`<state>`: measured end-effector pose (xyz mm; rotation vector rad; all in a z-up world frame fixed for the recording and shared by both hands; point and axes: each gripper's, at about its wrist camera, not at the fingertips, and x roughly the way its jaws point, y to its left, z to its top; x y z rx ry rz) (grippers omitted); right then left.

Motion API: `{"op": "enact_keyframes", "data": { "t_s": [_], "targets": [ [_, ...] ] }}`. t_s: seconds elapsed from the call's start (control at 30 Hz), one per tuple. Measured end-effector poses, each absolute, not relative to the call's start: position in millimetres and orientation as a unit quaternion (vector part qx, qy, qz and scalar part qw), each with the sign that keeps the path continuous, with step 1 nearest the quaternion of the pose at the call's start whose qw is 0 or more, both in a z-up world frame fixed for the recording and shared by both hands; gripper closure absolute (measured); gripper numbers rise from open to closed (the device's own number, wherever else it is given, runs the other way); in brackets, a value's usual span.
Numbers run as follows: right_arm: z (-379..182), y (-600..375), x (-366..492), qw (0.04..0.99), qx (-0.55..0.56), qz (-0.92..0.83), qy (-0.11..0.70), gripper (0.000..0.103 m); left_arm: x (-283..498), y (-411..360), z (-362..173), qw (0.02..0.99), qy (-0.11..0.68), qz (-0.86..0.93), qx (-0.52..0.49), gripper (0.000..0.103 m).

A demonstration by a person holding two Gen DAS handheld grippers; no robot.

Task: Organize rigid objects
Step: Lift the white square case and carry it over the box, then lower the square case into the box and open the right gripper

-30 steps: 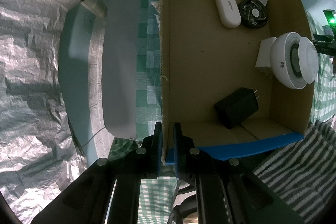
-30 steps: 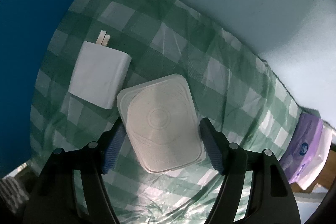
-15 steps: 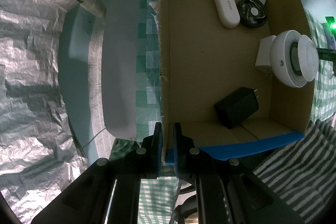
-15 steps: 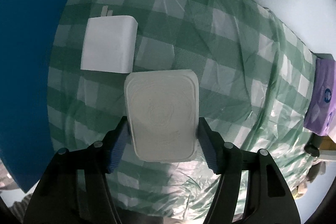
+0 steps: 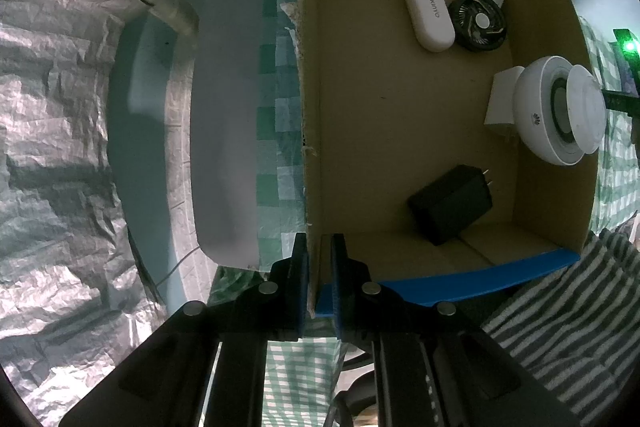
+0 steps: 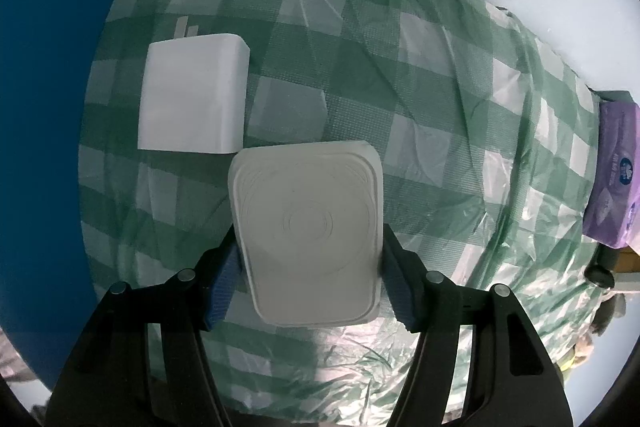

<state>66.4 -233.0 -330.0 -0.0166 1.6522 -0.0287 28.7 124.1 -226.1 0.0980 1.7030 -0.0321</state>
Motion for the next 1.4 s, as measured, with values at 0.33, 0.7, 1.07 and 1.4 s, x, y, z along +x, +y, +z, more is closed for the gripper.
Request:
{"op": "enact_keyframes", "data": {
  "t_s": [0.33,0.7,1.07,1.4],
  "targets": [
    [-305.9,-216.8,37.8,0.695,0.007,0.01,0.719,0.04,28.1,123.0,-226.2,0.659,0.75,-0.013,0.047,0.094],
    [-278.3,-192.4,20.3,0.711,0.008,0.041,0.702,0.04,26.9,121.8,-225.2,0.66,0.75,-0.015,0.052,0.094],
    [-226.0,-188.7,-3.2,0.726,0.013,0.061,0.684,0.04,26.3,120.2,-224.1,0.659,0.75,-0.019,0.055,0.094],
    [-166.3,-137.7,17.8,0.745,-0.004,0.108,0.659,0.04,26.3,119.4,-223.2,0.66,0.749,-0.021,0.054,0.094]
  ]
}}
